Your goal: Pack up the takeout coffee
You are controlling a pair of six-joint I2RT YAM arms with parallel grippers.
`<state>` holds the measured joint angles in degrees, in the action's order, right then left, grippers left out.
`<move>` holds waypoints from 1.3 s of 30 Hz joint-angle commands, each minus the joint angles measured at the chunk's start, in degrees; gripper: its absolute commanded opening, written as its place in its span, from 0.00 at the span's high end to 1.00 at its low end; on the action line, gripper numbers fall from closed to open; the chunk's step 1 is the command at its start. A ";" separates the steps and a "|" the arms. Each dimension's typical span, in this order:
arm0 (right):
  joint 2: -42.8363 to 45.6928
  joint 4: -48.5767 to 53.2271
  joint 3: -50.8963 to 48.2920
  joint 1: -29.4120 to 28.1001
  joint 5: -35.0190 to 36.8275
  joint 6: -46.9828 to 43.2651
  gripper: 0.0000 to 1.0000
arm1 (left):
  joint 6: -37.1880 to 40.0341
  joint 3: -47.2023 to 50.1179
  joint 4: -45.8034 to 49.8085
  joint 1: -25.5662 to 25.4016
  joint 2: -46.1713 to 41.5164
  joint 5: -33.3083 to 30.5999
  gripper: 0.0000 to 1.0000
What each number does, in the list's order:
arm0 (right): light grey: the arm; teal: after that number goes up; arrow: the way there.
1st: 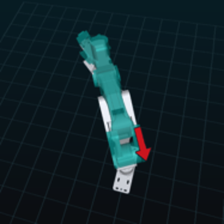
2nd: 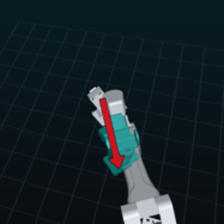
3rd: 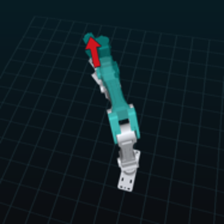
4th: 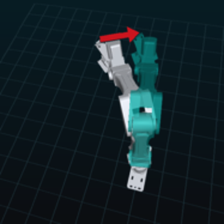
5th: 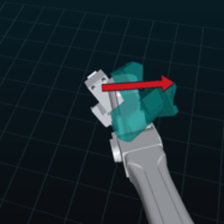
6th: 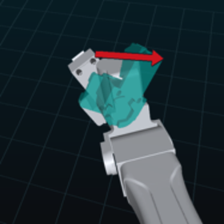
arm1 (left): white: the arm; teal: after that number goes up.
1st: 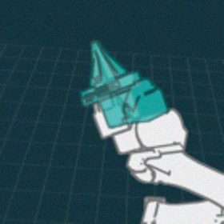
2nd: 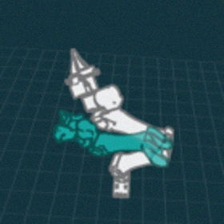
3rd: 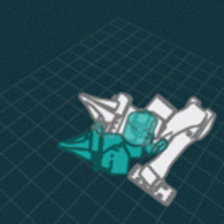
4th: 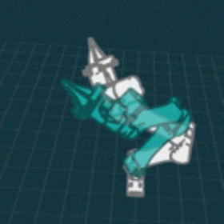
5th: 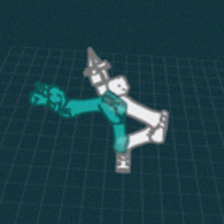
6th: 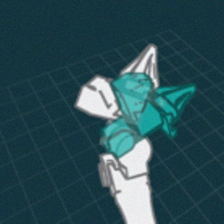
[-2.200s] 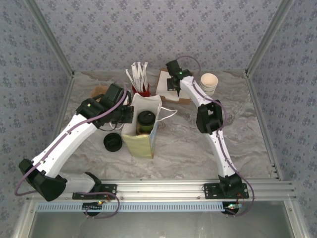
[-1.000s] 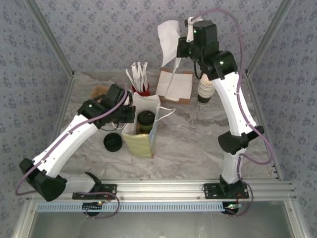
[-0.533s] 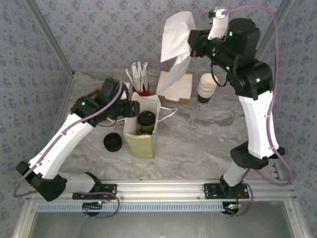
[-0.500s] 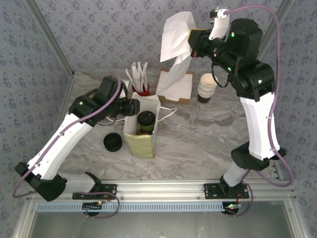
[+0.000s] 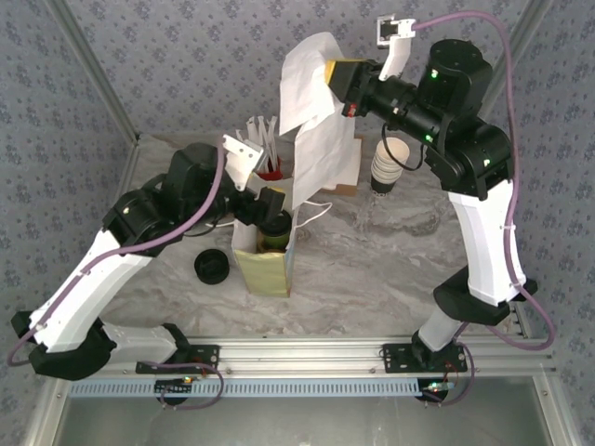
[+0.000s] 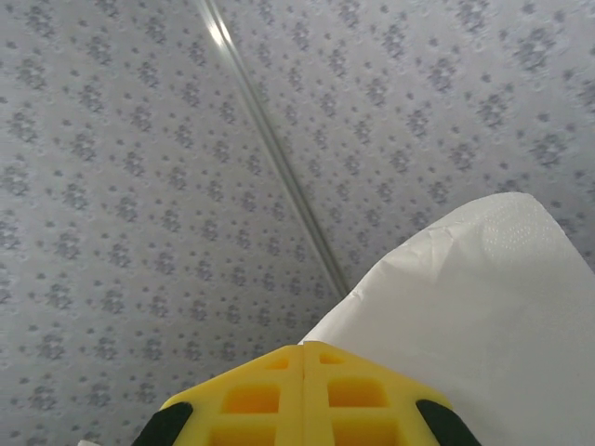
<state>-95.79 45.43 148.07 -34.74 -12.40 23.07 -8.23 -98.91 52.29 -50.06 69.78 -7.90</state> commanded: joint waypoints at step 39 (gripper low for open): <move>9.73 -6.25 -31.59 -5.41 -7.99 9.69 1.00 | 0.41 4.43 5.10 1.73 -15.18 -17.54 0.20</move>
<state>-87.35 41.30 118.52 -40.38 -19.00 32.21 -7.09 -95.02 57.43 -49.01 54.50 -24.93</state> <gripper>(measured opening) 0.065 0.800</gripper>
